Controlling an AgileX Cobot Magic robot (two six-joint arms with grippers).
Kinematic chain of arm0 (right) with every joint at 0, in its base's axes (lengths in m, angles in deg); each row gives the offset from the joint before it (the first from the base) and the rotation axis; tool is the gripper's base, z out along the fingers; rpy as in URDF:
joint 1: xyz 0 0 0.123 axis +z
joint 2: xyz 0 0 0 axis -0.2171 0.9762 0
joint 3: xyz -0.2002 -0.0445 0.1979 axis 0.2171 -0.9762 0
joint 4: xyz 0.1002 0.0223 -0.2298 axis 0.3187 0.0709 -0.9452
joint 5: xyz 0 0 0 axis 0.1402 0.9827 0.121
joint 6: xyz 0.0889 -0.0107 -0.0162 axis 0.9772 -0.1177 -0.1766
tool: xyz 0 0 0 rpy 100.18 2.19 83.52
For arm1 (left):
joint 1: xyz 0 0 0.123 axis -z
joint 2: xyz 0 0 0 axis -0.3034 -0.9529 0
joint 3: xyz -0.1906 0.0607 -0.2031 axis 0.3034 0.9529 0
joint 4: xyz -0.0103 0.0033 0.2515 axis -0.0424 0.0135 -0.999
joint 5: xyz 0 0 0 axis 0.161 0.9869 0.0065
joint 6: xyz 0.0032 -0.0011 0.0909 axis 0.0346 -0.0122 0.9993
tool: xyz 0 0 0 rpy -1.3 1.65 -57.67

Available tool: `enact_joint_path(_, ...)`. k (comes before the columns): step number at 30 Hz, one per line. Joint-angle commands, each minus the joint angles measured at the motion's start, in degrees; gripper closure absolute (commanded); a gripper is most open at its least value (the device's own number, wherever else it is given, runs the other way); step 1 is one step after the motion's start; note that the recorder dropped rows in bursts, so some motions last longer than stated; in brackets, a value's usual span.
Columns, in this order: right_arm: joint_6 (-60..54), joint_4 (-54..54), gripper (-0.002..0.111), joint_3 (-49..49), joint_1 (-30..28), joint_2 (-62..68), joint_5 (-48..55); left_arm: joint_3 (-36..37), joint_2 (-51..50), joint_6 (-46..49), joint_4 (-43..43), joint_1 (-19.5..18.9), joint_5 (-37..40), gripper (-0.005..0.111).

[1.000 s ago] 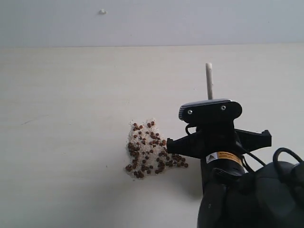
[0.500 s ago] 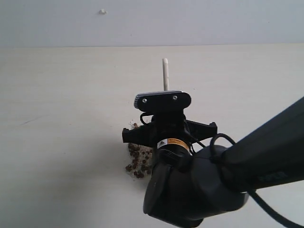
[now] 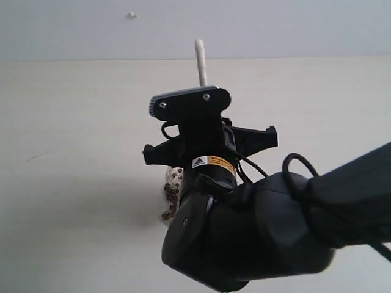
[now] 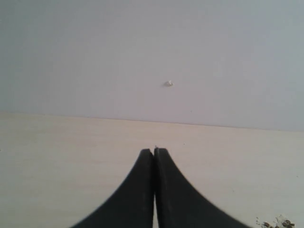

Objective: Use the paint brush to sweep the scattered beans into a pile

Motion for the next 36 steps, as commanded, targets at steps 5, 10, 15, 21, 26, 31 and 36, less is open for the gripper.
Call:
enact_joint_path(5,-10.0,-15.2,0.108,-3.5,3.0,-6.1,17.8,0.0,0.3,0.0,0.3,0.3,-0.2,0.107)
enact_joint_path(10,19.4,-51.4,0.108,-10.6,-0.6,-6.2,23.5,0.0,0.3,0.0,0.3,0.3,-0.2,0.107)
enact_joint_path(15,52.3,-97.8,0.108,-17.5,-9.6,-5.9,9.6,0.0,0.3,0.0,0.3,0.3,-0.2,0.107)
enact_joint_path(21,67.4,-114.3,0.108,-19.1,-21.1,-3.7,-0.7,0.0,0.3,0.0,0.3,0.3,-0.2,0.107)
enact_joint_path(26,73.7,-125.9,0.108,-19.1,-27.3,-0.4,-5.4,0.0,0.3,0.0,0.3,0.3,-0.2,0.107)
enact_joint_path(31,79.4,-131.0,0.108,-19.0,-31.0,3.7,-5.4,0.0,0.3,0.0,0.3,0.3,-0.2,0.107)
enact_joint_path(36,79.8,-132.3,0.108,-18.9,-33.6,5.7,-5.4,0.0,0.3,0.0,0.3,0.3,-0.2,0.107)
